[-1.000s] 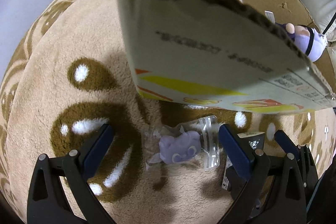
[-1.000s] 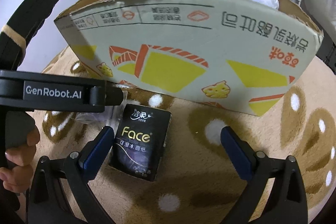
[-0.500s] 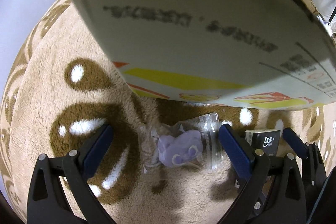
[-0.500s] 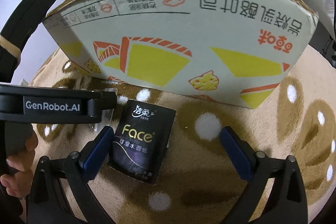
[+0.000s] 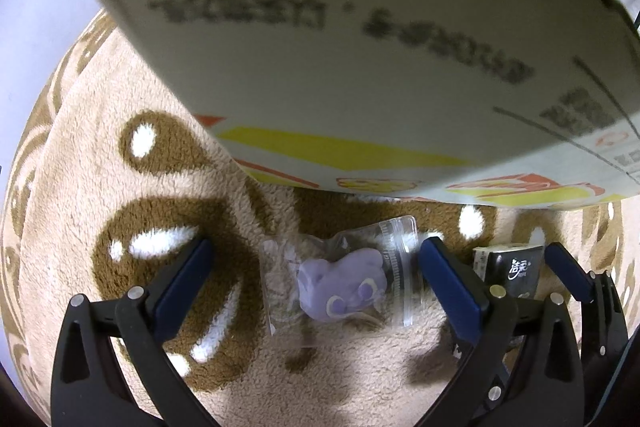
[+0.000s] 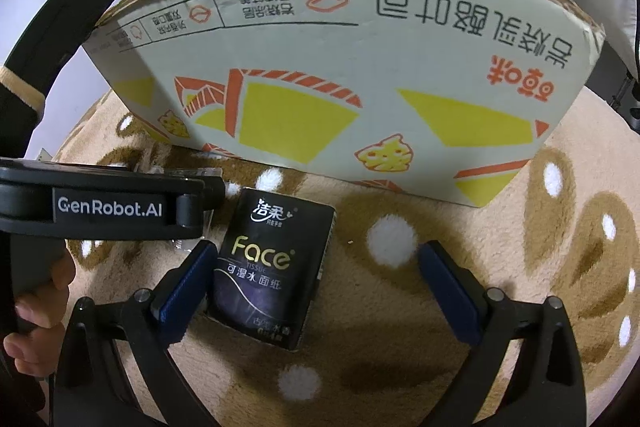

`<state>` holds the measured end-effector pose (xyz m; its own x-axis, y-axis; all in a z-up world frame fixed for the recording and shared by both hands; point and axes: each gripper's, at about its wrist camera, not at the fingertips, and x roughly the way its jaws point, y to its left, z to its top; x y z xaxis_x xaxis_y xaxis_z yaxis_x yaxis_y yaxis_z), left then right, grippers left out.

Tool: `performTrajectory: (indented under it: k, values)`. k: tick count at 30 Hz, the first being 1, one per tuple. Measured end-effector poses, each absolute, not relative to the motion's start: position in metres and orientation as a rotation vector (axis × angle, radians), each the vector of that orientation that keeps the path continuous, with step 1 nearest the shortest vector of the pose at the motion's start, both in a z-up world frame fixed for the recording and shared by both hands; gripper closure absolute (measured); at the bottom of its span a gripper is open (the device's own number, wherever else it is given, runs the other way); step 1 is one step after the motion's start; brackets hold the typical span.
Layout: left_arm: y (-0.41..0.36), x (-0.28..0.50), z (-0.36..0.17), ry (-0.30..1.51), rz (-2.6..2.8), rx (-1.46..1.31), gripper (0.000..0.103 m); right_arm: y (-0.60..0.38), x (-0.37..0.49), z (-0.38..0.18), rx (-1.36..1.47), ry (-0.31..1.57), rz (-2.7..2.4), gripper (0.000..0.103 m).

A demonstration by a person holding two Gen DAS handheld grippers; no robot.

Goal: Organize soft objects
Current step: 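Lower the right tool onto the black tissue pack while the left tool lowers onto the bagged purple toy, then close the right tool on the tissue pack while the left tool grasps the bagged toy, then lift the tissue pack and bagged toy and carry them over the box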

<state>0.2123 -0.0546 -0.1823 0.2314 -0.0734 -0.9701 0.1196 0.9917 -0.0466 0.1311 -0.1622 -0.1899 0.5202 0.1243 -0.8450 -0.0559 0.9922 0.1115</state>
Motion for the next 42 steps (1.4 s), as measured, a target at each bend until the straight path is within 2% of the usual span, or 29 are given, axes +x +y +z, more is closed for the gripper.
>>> performTrajectory:
  k: [13,18,24,29,33,34,42]
  values:
    - [-0.071,0.209,-0.195,1.330,-0.134,0.080,0.001,-0.165,0.130,-0.193,0.052,1.024,0.107,0.001]
    - [-0.070,0.201,-0.195,1.326,-0.129,0.110,0.006,-0.171,0.129,-0.189,0.052,1.027,0.089,0.012]
    - [-0.072,0.188,-0.190,1.326,-0.143,0.112,0.027,-0.185,0.127,-0.185,0.074,1.027,0.071,0.027]
    - [-0.066,0.177,-0.188,1.353,-0.175,0.095,0.030,-0.194,0.122,-0.181,0.085,1.027,0.053,0.028]
    - [-0.060,0.168,-0.185,1.337,-0.171,0.085,0.030,-0.202,0.117,-0.176,0.081,1.027,0.057,0.051]
    - [-0.059,0.163,-0.184,1.325,-0.168,0.094,0.030,-0.204,0.116,-0.174,0.081,1.025,0.060,0.054]
    - [-0.049,0.133,-0.155,1.190,-0.160,0.109,0.030,-0.216,0.100,-0.146,0.105,0.951,0.056,0.054]
